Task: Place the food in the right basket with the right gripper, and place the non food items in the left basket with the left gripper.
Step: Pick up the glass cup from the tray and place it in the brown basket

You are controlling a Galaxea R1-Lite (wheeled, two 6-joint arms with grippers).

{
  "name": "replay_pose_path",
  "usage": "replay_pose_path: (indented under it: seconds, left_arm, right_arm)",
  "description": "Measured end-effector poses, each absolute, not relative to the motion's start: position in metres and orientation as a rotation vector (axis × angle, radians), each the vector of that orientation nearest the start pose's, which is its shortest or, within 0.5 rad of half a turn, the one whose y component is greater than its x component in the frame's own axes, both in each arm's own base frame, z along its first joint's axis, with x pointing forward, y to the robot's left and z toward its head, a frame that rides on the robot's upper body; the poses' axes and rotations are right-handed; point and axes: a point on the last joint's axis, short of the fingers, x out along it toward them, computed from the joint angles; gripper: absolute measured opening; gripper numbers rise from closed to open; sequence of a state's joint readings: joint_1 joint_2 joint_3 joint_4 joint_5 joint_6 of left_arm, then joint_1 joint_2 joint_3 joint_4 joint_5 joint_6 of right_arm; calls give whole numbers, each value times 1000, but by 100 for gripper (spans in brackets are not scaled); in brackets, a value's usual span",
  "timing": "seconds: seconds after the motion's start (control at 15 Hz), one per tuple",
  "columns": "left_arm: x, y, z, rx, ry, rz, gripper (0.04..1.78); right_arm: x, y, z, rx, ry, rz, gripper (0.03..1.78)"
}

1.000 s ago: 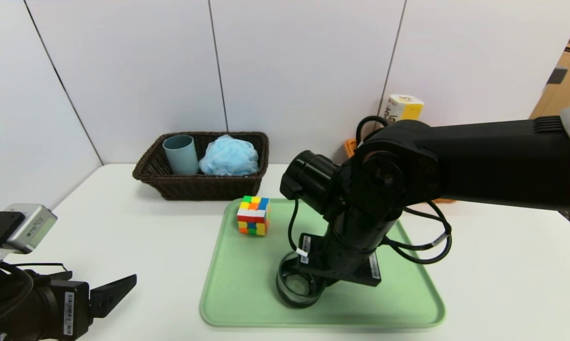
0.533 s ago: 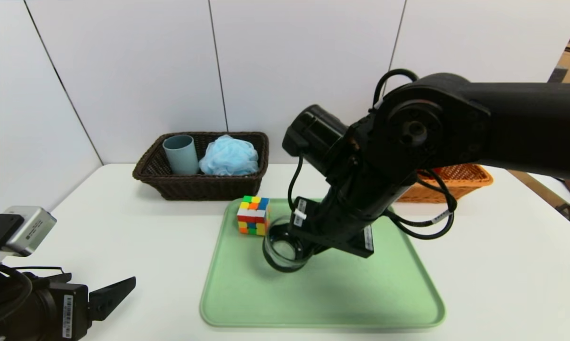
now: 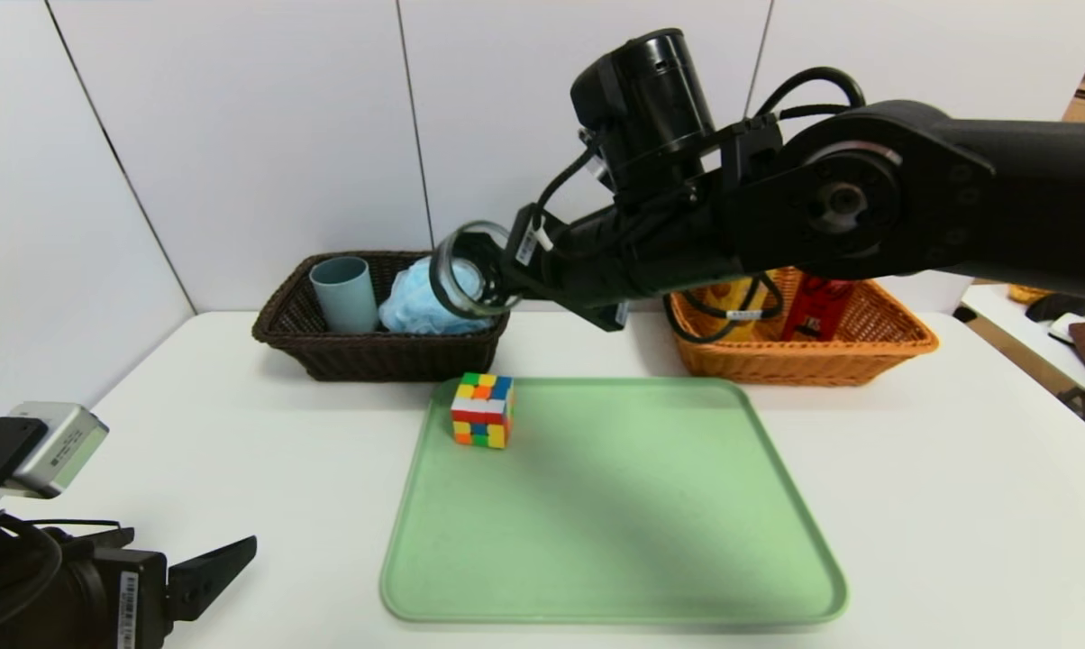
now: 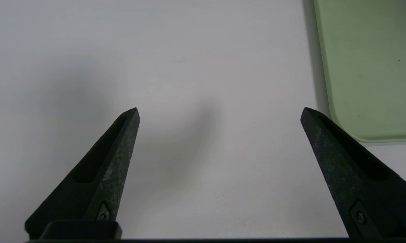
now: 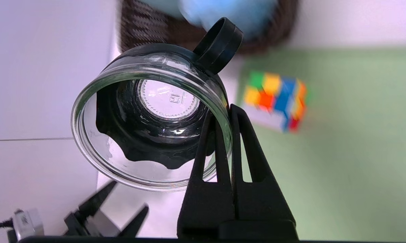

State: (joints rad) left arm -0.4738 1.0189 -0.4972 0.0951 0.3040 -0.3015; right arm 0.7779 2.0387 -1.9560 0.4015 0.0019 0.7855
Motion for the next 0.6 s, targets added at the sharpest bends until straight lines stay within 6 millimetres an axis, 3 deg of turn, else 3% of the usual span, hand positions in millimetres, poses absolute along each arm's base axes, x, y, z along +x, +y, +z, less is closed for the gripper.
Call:
replay_pose_path:
  seconds: [0.27, 0.6]
  left_arm:
    - [100, -44, 175, -57, 575, -77, 169]
    - [97, -42, 174, -57, 567, -81, 169]
  right_arm:
    - [328, 313, 264, 479, 424, 620, 7]
    - [381, 337, 199, 426, 195, 544, 7]
